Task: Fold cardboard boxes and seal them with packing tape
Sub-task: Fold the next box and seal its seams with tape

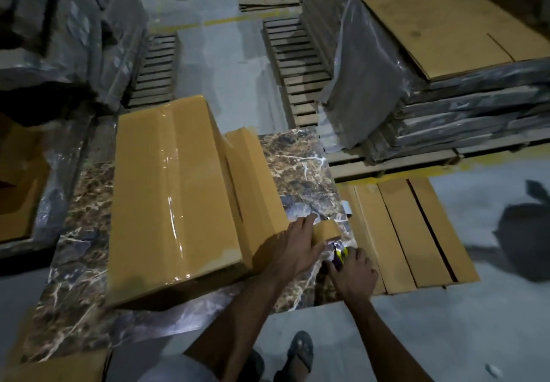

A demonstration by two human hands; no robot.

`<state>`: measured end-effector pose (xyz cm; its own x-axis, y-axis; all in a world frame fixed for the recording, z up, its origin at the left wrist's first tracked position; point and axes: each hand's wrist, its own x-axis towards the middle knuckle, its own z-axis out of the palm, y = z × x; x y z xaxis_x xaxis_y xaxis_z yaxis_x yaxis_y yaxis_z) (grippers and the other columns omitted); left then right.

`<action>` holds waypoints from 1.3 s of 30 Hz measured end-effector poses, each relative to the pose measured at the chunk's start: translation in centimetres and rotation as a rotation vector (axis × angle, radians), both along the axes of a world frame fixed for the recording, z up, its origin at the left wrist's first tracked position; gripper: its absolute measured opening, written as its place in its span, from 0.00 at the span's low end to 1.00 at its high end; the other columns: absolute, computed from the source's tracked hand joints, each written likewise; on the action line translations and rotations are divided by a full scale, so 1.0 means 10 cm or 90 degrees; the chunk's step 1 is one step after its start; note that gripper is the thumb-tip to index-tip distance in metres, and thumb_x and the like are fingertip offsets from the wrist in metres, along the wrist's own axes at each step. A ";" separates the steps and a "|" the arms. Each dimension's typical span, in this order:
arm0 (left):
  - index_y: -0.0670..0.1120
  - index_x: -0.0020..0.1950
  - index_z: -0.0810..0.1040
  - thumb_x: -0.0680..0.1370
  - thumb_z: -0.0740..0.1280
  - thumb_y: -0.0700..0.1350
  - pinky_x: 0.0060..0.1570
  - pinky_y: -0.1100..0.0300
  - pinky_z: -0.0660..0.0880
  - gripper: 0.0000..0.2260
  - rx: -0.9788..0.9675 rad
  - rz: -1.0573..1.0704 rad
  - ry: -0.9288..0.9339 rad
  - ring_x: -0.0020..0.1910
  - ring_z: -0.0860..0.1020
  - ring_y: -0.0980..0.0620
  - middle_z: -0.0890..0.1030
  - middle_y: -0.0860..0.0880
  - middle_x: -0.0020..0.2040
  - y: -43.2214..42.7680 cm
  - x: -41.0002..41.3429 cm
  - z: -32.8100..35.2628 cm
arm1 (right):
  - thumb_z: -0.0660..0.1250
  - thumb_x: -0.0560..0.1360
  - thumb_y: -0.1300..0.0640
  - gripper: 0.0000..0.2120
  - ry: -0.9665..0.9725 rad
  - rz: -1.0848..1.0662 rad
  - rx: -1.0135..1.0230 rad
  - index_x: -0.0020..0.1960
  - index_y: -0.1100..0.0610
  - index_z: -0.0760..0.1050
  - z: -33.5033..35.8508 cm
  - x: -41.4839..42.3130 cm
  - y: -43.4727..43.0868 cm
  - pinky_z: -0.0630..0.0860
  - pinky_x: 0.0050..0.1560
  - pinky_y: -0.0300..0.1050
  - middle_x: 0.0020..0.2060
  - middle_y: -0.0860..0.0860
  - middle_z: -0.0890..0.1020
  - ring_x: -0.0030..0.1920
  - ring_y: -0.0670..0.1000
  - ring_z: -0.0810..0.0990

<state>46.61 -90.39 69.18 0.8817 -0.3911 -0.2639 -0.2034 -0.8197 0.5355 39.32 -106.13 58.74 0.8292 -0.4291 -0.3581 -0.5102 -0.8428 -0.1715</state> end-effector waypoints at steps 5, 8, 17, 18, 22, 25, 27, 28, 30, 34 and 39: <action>0.50 0.80 0.61 0.82 0.63 0.65 0.68 0.43 0.66 0.32 0.068 0.015 0.100 0.73 0.68 0.39 0.70 0.44 0.75 -0.32 0.27 -0.31 | 0.71 0.74 0.37 0.29 -0.032 -0.022 -0.034 0.66 0.56 0.74 0.02 0.08 0.06 0.73 0.56 0.59 0.59 0.55 0.78 0.61 0.60 0.76; 0.49 0.74 0.69 0.81 0.62 0.65 0.66 0.42 0.65 0.28 0.091 0.058 0.106 0.70 0.70 0.39 0.75 0.44 0.70 -0.37 0.29 -0.40 | 0.70 0.75 0.42 0.23 -0.032 -0.053 0.062 0.62 0.56 0.74 0.04 0.14 0.03 0.74 0.55 0.57 0.57 0.56 0.78 0.58 0.62 0.78; 0.53 0.60 0.74 0.77 0.68 0.67 0.40 0.55 0.70 0.21 -0.131 0.218 0.229 0.53 0.80 0.43 0.81 0.45 0.53 0.08 -0.10 -0.22 | 0.74 0.73 0.41 0.12 -0.129 -0.008 0.195 0.47 0.49 0.84 0.45 -0.04 -0.16 0.72 0.43 0.46 0.49 0.49 0.83 0.50 0.54 0.82; 0.55 0.62 0.75 0.77 0.68 0.67 0.41 0.55 0.71 0.21 -0.149 0.211 0.226 0.54 0.80 0.43 0.82 0.47 0.50 0.16 -0.18 -0.15 | 0.74 0.72 0.41 0.11 -0.132 0.022 0.206 0.46 0.47 0.84 0.56 -0.07 -0.17 0.73 0.42 0.45 0.48 0.47 0.83 0.49 0.52 0.82; 0.61 0.67 0.76 0.77 0.68 0.65 0.59 0.52 0.77 0.21 -0.216 0.185 0.249 0.55 0.80 0.49 0.83 0.53 0.54 0.53 -0.53 0.25 | 0.74 0.71 0.40 0.08 -0.147 0.139 0.236 0.45 0.43 0.83 1.15 -0.25 -0.08 0.82 0.43 0.49 0.44 0.40 0.85 0.45 0.44 0.83; 0.60 0.55 0.79 0.75 0.66 0.55 0.53 0.59 0.74 0.10 -0.319 0.239 0.264 0.50 0.77 0.60 0.81 0.59 0.52 0.82 -0.81 0.66 | 0.72 0.72 0.38 0.10 -0.150 0.226 0.216 0.47 0.42 0.85 1.63 -0.41 0.18 0.77 0.37 0.41 0.42 0.38 0.85 0.42 0.39 0.82; 0.57 0.48 0.79 0.74 0.65 0.53 0.46 0.60 0.71 0.05 -0.374 0.276 0.252 0.45 0.76 0.61 0.80 0.60 0.44 1.05 -1.00 0.84 | 0.72 0.73 0.38 0.10 -0.166 0.275 0.203 0.49 0.41 0.85 1.93 -0.53 0.43 0.71 0.35 0.36 0.43 0.36 0.85 0.42 0.37 0.81; 0.55 0.47 0.79 0.74 0.65 0.55 0.46 0.58 0.71 0.07 -0.397 0.286 0.238 0.45 0.77 0.58 0.81 0.57 0.43 1.19 -1.11 0.90 | 0.73 0.73 0.38 0.09 -0.176 0.292 0.203 0.49 0.40 0.85 2.07 -0.60 0.58 0.71 0.36 0.35 0.43 0.35 0.85 0.42 0.36 0.81; 0.49 0.51 0.81 0.76 0.67 0.56 0.45 0.56 0.74 0.12 -0.429 0.307 0.216 0.50 0.81 0.49 0.83 0.47 0.48 1.46 -1.27 0.96 | 0.73 0.74 0.38 0.08 -0.182 0.317 0.199 0.50 0.38 0.85 2.31 -0.69 0.89 0.76 0.39 0.39 0.45 0.35 0.86 0.44 0.37 0.82; 0.51 0.55 0.82 0.75 0.69 0.60 0.54 0.51 0.77 0.16 -0.441 0.354 0.193 0.54 0.83 0.51 0.86 0.54 0.51 2.09 -1.53 1.13 | 0.73 0.75 0.40 0.09 -0.211 0.377 0.171 0.54 0.37 0.84 2.65 -0.83 1.52 0.72 0.36 0.40 0.44 0.36 0.86 0.44 0.41 0.83; 0.49 0.50 0.85 0.70 0.70 0.60 0.47 0.52 0.76 0.17 -0.475 0.434 0.195 0.49 0.85 0.41 0.87 0.47 0.45 2.77 -1.70 1.27 | 0.73 0.75 0.41 0.09 -0.271 0.415 0.125 0.55 0.38 0.83 2.82 -1.03 2.27 0.62 0.30 0.38 0.29 0.37 0.77 0.36 0.42 0.77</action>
